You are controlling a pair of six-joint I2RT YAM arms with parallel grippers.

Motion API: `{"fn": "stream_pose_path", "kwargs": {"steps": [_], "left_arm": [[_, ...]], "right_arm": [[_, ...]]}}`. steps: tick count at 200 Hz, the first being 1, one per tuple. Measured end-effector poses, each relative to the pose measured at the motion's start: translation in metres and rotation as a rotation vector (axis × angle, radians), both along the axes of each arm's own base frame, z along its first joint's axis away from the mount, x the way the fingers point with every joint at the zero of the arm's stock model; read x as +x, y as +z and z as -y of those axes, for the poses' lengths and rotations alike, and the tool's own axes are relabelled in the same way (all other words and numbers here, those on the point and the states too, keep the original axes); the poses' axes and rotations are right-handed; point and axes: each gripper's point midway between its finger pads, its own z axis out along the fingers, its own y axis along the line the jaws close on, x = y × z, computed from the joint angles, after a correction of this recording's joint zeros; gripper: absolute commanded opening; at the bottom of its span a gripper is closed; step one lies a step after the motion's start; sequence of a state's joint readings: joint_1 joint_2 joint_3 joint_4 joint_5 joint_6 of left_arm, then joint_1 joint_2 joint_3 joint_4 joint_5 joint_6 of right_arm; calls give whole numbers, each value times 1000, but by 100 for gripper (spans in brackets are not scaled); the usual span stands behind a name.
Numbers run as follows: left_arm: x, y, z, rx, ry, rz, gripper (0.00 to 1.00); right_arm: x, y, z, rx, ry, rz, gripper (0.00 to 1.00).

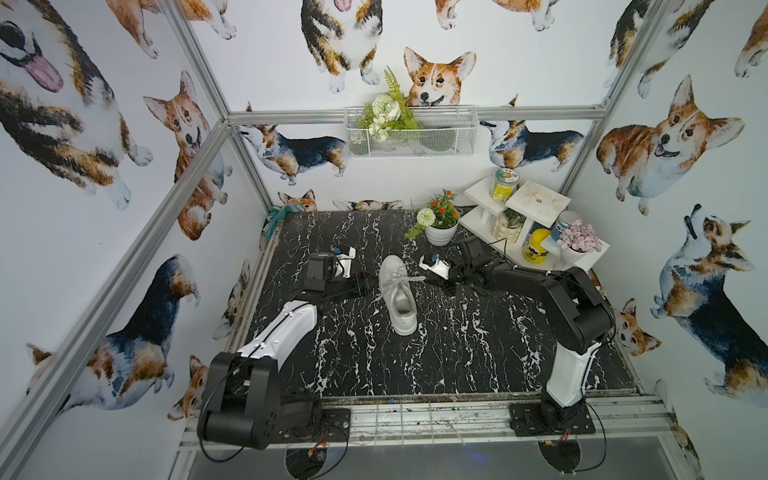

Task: Tie the shoes
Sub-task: Tie the shoelace on the shoe.

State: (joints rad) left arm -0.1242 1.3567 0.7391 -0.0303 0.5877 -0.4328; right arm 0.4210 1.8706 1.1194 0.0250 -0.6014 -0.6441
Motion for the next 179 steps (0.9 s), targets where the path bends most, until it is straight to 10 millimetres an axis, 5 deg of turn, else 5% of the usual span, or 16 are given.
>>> {"fn": "stream_pose_path", "kwargs": {"steps": [46,127,179], "left_arm": [[-10,-35,11,-144,29,-155,61],[12,-50,19,-381,160,-241,51],[21,-58,22,-507,217,-283,49]], "right_arm": [[-9,8,5,5,-6,6,36],[-30,51,26,112,-136,30,40],[-36,47,35,113,-194,18,41]]}}
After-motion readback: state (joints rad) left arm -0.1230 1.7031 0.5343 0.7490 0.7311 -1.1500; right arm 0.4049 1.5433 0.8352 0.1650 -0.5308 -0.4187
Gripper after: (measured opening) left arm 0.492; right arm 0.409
